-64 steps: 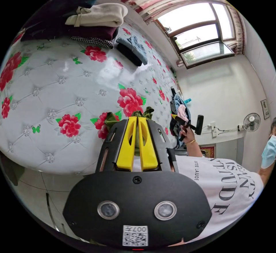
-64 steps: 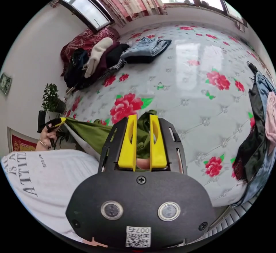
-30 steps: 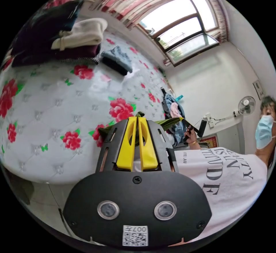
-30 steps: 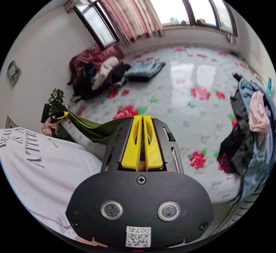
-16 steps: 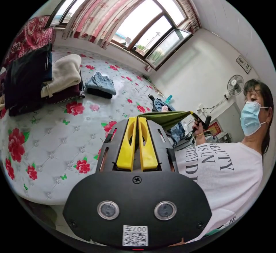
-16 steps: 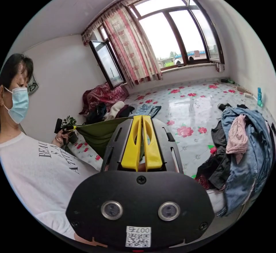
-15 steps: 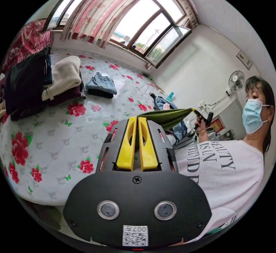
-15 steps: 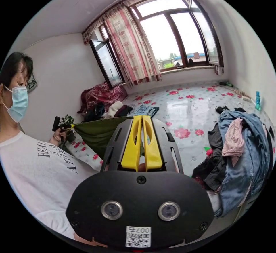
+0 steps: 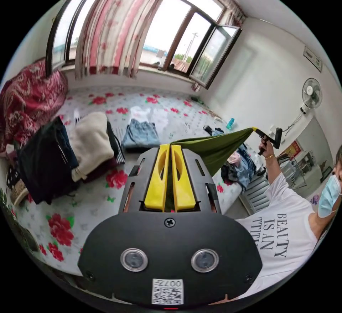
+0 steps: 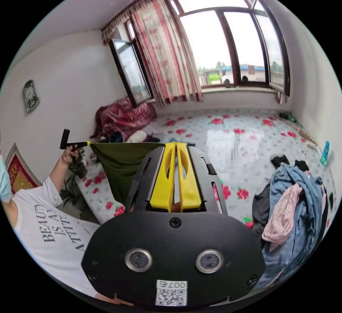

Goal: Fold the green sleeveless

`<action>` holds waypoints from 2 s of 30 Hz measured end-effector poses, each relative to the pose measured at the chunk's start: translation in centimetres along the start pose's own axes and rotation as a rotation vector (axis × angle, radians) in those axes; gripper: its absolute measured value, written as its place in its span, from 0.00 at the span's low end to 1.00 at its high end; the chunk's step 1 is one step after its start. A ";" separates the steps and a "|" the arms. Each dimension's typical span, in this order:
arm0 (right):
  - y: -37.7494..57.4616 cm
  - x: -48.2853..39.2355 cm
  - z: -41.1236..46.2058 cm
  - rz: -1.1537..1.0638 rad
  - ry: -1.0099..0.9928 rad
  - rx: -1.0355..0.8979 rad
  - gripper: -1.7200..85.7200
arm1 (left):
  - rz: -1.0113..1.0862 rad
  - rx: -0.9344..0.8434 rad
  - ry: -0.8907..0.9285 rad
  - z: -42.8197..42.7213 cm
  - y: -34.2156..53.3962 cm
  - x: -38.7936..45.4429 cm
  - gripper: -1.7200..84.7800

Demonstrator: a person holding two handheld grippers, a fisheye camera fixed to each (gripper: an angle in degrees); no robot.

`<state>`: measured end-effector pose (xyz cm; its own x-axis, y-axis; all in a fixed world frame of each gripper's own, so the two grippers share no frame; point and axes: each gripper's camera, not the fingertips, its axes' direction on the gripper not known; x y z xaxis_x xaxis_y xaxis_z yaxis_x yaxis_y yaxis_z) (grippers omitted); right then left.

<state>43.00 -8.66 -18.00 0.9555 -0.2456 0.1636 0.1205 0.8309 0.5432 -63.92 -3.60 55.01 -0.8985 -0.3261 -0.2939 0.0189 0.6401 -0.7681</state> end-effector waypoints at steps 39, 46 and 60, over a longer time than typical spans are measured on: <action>31.7 6.9 16.5 0.297 -0.010 -0.736 0.02 | -0.197 -0.594 -0.039 27.0 31.7 -3.9 0.13; 30.6 7.8 17.6 0.288 -0.016 -0.758 0.02 | -0.148 -0.705 -0.195 32.1 29.6 -3.8 0.09; 25.7 9.7 15.0 0.292 -0.096 -0.595 0.02 | -0.237 -0.456 -0.005 26.0 24.3 -9.1 0.01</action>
<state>51.31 2.84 9.87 0.9464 0.0106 0.3228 0.0152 0.9969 -0.0772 -43.87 -3.14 24.20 -0.8527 -0.5018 -0.1453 -0.3793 0.7859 -0.4883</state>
